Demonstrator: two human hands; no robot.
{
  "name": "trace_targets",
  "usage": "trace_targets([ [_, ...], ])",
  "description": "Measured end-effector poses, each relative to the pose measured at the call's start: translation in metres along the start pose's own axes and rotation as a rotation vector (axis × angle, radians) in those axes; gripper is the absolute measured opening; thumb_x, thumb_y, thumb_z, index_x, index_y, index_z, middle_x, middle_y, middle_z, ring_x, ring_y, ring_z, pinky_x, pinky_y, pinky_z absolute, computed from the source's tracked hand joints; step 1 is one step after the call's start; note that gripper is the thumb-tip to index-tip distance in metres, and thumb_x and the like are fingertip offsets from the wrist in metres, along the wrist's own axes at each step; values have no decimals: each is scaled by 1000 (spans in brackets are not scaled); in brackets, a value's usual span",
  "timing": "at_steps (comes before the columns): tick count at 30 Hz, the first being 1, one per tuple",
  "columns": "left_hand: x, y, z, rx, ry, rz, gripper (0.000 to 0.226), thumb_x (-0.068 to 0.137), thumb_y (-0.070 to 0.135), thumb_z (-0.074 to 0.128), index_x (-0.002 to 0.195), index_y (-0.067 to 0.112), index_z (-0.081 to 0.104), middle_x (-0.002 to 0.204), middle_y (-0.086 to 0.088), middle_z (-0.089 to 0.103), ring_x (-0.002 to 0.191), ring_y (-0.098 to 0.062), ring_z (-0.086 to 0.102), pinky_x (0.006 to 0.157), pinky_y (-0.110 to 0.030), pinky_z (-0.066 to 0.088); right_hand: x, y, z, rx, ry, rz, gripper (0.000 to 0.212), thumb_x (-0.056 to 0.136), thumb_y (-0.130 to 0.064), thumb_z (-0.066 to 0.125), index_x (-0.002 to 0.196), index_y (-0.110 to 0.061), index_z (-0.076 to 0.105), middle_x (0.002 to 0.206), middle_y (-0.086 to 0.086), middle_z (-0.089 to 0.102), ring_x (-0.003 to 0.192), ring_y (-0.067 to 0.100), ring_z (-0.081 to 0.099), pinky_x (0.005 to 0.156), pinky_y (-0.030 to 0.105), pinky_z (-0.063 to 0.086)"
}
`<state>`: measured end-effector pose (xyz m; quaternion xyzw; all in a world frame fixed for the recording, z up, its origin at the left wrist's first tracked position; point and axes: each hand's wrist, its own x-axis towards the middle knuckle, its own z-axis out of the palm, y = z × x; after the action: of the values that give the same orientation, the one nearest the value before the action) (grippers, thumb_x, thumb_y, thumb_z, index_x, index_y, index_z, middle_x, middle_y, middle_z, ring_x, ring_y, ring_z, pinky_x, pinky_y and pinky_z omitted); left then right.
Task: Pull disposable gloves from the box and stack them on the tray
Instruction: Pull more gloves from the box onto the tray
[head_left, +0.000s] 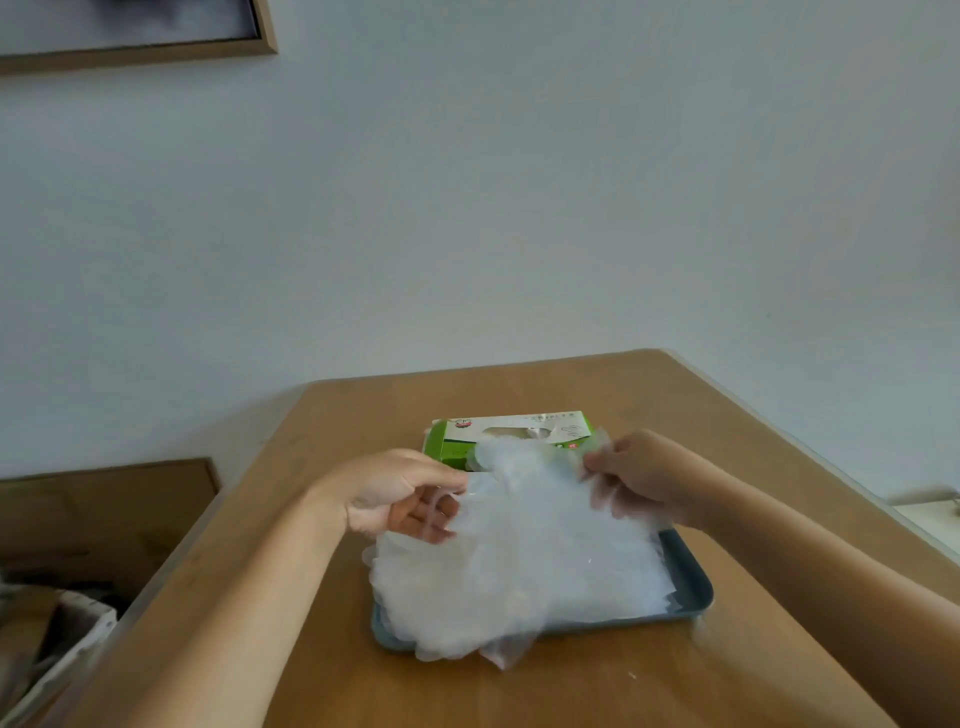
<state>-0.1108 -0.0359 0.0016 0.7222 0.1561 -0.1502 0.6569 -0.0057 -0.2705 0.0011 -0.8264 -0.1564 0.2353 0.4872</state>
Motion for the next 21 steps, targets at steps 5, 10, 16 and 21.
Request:
trace_targets([
  [5, 4, -4, -14, 441, 272, -42, 24, 81, 32, 75, 81, 9, 66, 65, 0, 58, 51, -8, 47, 48, -17, 37, -3, 18, 4, -507, 64, -82, 25, 93, -29, 59, 81, -9, 67, 49, -3, 62, 33, 7, 48, 41, 14, 41],
  [10, 13, -8, -15, 825, 766, 56, 19, 86, 27, 68, 70, 18, 64, 74, 0, 65, 71, -22, 60, 63, -27, 44, -3, 42, 8, -676, 179, -121, 35, 92, -36, 55, 65, -14, 51, 58, 2, 50, 51, 17, 43, 51, 27, 35],
  [16, -4, 10, 49, 910, 699, 613, 8, 83, 19, 67, 78, 24, 62, 72, 12, 62, 71, -6, 60, 69, -25, 48, -1, 46, 14, -750, 201, -198, 39, 95, -39, 50, 63, -16, 49, 60, 2, 49, 54, 18, 43, 54, 29, 36],
  [21, 14, -17, 85, 1169, 216, 524, 45, 84, 37, 69, 125, 25, 57, 126, 10, 58, 111, -5, 54, 97, -24, 43, -6, 41, 12, -840, 247, -209, 42, 96, -39, 48, 61, -18, 40, 59, -2, 44, 51, 15, 36, 46, 25, 26],
])
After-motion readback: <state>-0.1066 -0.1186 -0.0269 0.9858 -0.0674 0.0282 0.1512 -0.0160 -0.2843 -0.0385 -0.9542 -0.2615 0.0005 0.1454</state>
